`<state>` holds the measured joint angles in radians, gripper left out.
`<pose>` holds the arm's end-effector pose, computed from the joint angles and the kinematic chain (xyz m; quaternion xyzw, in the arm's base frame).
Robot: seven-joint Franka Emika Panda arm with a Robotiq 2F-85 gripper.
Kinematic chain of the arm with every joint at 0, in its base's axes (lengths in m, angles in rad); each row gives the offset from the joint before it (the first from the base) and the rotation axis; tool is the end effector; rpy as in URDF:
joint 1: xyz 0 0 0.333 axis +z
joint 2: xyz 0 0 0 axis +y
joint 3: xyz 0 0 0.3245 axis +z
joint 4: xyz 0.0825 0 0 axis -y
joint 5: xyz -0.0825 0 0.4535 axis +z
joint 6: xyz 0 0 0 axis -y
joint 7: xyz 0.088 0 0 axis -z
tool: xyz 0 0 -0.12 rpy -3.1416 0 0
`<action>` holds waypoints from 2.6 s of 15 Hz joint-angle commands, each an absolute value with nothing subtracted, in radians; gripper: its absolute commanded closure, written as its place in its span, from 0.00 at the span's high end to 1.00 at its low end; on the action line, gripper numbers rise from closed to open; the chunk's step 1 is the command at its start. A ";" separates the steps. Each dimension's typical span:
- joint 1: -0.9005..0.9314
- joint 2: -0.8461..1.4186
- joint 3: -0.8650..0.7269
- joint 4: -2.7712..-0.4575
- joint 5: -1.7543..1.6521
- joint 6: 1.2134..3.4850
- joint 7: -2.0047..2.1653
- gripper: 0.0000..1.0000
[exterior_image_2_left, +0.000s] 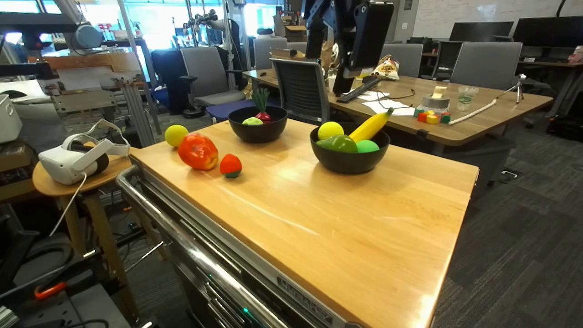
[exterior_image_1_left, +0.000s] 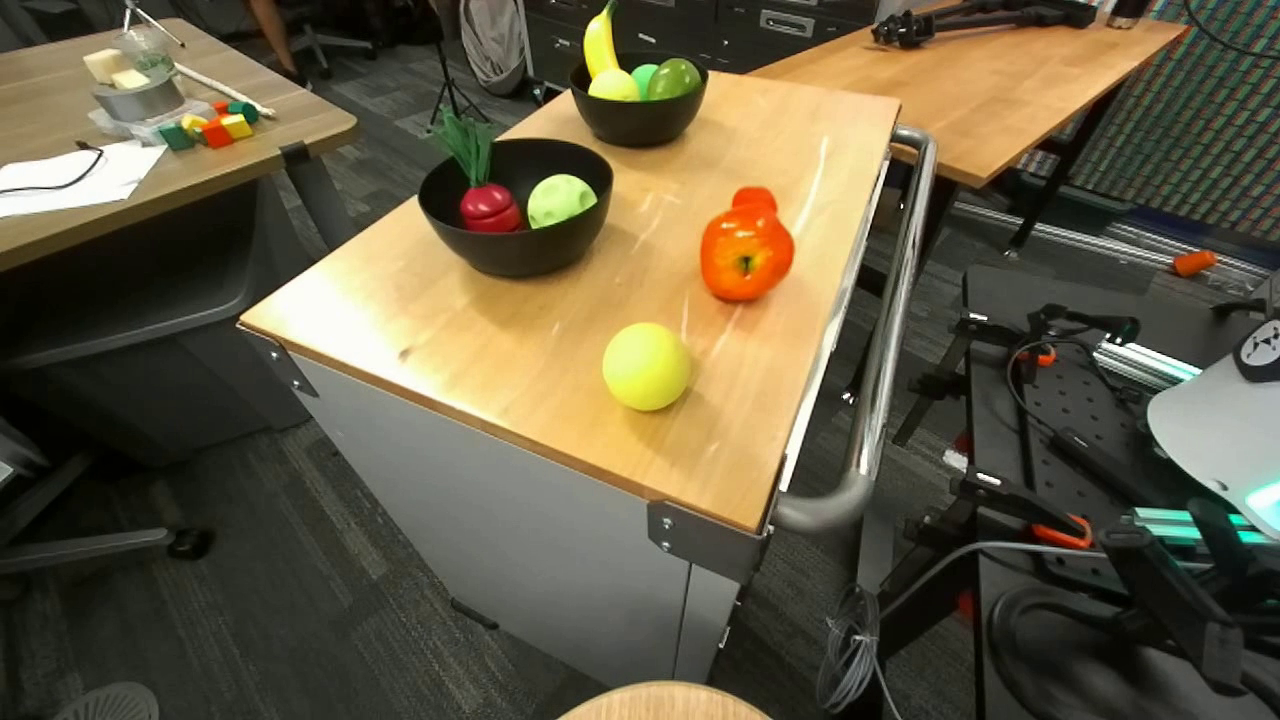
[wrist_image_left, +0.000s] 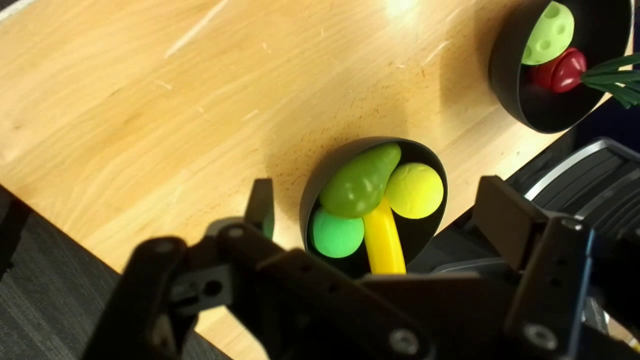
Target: Take the fruit toys from the table and put them in the two black bowls on the table
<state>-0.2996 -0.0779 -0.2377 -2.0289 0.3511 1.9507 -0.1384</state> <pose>0.5273 -0.2847 0.4549 -0.9508 0.2581 -0.0550 0.1621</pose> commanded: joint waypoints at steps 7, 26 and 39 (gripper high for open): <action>-0.160 -0.229 -0.151 -2.254 0.231 1.849 -0.137 1.00; -0.113 0.091 -0.108 -2.265 0.438 1.986 -0.235 1.00; -0.120 0.186 -0.072 -2.202 0.448 1.978 -0.256 0.44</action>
